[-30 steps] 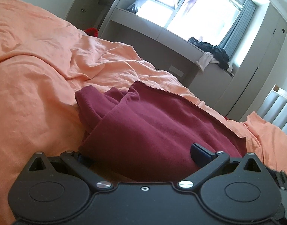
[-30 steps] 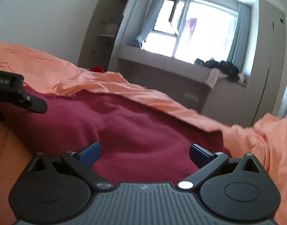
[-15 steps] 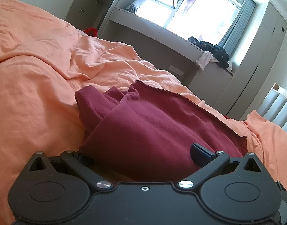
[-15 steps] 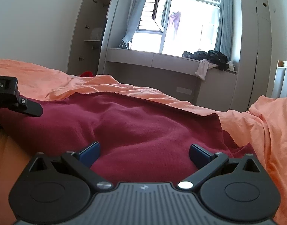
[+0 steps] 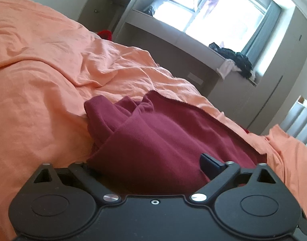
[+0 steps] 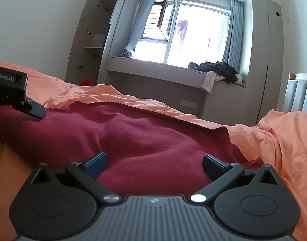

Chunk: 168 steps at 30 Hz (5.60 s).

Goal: Fold small clothes

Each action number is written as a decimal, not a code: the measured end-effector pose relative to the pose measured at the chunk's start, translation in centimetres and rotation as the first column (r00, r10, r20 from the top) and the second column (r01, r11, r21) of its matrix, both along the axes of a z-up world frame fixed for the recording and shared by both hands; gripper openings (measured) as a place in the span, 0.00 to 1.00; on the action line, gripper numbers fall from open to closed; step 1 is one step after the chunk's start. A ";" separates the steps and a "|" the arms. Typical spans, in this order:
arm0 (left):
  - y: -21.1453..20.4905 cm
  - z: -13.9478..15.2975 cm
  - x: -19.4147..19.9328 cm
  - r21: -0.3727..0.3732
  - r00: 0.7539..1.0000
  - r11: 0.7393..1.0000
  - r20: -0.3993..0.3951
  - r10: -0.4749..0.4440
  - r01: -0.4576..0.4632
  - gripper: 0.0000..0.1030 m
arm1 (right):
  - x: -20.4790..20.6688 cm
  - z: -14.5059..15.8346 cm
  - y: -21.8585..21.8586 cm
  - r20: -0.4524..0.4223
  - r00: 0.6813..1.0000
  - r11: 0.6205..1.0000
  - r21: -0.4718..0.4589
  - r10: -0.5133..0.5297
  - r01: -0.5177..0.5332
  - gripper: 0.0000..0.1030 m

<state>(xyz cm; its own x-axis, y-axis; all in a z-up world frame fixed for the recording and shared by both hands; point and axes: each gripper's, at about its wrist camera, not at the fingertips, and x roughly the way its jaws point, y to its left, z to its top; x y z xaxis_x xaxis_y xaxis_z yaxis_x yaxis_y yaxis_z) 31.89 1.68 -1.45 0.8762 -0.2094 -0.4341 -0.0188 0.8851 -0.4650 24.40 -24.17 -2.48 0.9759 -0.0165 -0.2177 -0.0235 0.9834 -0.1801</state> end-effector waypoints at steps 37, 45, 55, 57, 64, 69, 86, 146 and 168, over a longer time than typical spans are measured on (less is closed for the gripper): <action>-17.8 4.1 -4.2 0.554 0.707 0.640 0.124 -0.696 0.533 0.58 | 1.4 4.9 -21.1 -0.090 0.981 0.783 0.616 0.174 -0.083 1.00; -18.7 3.1 -7.6 0.682 0.673 0.603 0.218 -0.707 0.413 0.60 | 3.9 4.2 -22.8 -0.104 0.961 0.637 0.766 0.257 -0.087 1.00; -20.3 4.8 -7.4 0.767 0.638 0.496 0.150 -0.755 0.407 0.16 | 7.6 3.3 -22.1 -0.231 0.929 0.659 0.752 0.288 -0.017 0.38; -20.6 5.7 -7.0 0.773 0.634 0.468 0.112 -0.765 0.428 0.16 | 8.0 3.1 -22.1 -0.272 0.904 0.635 0.773 0.331 0.000 0.38; -21.6 6.5 -6.6 0.784 0.636 0.429 0.057 -0.770 0.449 0.15 | 9.1 2.6 -23.0 -0.283 0.903 0.580 0.813 0.322 0.048 0.08; -22.5 6.7 -6.9 0.786 0.642 0.420 0.039 -0.766 0.453 0.15 | 8.6 3.3 -23.1 -0.289 0.909 0.632 0.774 0.301 0.037 0.14; -25.0 6.5 -7.3 0.753 0.630 0.456 0.071 -0.773 0.474 0.15 | 6.8 6.4 -22.3 -0.179 0.958 0.744 0.666 0.224 -0.049 0.06; -15.7 1.5 3.6 0.195 0.842 0.820 -0.070 -0.535 0.538 0.99 | 3.1 4.1 -24.9 -0.331 0.939 0.859 0.504 0.097 0.089 0.98; -16.8 1.0 2.7 0.282 0.859 0.817 -0.052 -0.510 0.502 1.00 | 5.4 -0.7 -26.8 -0.367 0.917 0.761 0.637 0.158 0.124 1.00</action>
<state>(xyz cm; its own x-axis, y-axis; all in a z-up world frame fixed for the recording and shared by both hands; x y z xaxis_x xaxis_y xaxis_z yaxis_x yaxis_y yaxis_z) 34.55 -15.08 -0.43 0.6914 -0.5014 -0.5202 0.4758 0.8578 -0.1944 29.81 -50.93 -3.22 0.8097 0.2790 -0.5162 0.0315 0.8578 0.5131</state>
